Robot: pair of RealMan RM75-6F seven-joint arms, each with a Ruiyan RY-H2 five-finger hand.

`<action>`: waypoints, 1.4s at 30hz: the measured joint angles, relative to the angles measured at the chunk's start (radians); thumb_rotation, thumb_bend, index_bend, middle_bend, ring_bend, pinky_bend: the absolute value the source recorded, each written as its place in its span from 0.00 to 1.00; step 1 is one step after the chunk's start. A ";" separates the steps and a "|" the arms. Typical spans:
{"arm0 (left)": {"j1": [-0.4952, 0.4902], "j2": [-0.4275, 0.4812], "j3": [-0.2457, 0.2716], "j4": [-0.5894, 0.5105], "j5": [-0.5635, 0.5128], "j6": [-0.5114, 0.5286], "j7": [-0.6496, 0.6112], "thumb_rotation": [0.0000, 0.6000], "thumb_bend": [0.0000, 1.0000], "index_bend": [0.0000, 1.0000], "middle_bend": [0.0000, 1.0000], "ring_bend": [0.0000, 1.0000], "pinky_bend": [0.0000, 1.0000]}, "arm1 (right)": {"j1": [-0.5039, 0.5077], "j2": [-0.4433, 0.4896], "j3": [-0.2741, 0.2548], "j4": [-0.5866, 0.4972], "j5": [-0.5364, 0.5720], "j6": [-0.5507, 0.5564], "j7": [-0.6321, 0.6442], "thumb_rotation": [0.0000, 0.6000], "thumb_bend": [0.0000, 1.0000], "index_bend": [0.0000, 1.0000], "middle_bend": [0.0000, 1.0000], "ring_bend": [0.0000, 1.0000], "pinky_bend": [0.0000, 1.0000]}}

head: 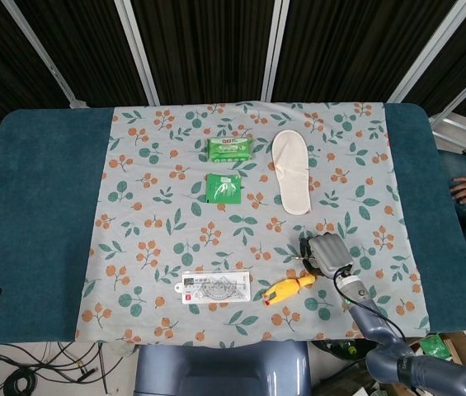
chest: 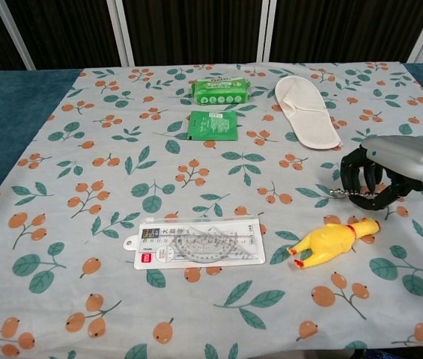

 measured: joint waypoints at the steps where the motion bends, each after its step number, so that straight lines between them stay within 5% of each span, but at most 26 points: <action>1: 0.000 0.000 0.000 0.000 0.000 0.000 0.000 1.00 0.29 0.02 0.03 0.01 0.00 | 0.001 0.006 0.002 -0.008 0.001 0.000 -0.003 1.00 0.35 0.58 0.51 0.52 0.41; 16: -0.001 0.000 -0.001 -0.010 0.004 0.003 0.004 1.00 0.29 0.02 0.03 0.01 0.00 | 0.048 0.154 0.062 -0.196 0.064 -0.014 -0.130 1.00 0.35 0.58 0.51 0.52 0.41; 24: 0.000 0.001 -0.001 -0.010 0.003 0.004 0.001 1.00 0.29 0.02 0.03 0.01 0.00 | 0.126 0.182 0.101 -0.235 0.160 -0.043 -0.303 1.00 0.35 0.58 0.51 0.52 0.41; 34: 0.000 0.000 -0.003 -0.006 -0.002 0.003 -0.011 1.00 0.29 0.02 0.03 0.01 0.00 | 0.269 0.159 0.147 -0.298 0.347 -0.056 -0.533 1.00 0.35 0.58 0.51 0.52 0.41; 42: -0.002 -0.001 -0.004 -0.023 0.001 0.003 -0.001 1.00 0.29 0.02 0.03 0.01 0.00 | 0.423 0.027 0.153 -0.294 0.500 0.017 -0.740 1.00 0.35 0.58 0.51 0.52 0.41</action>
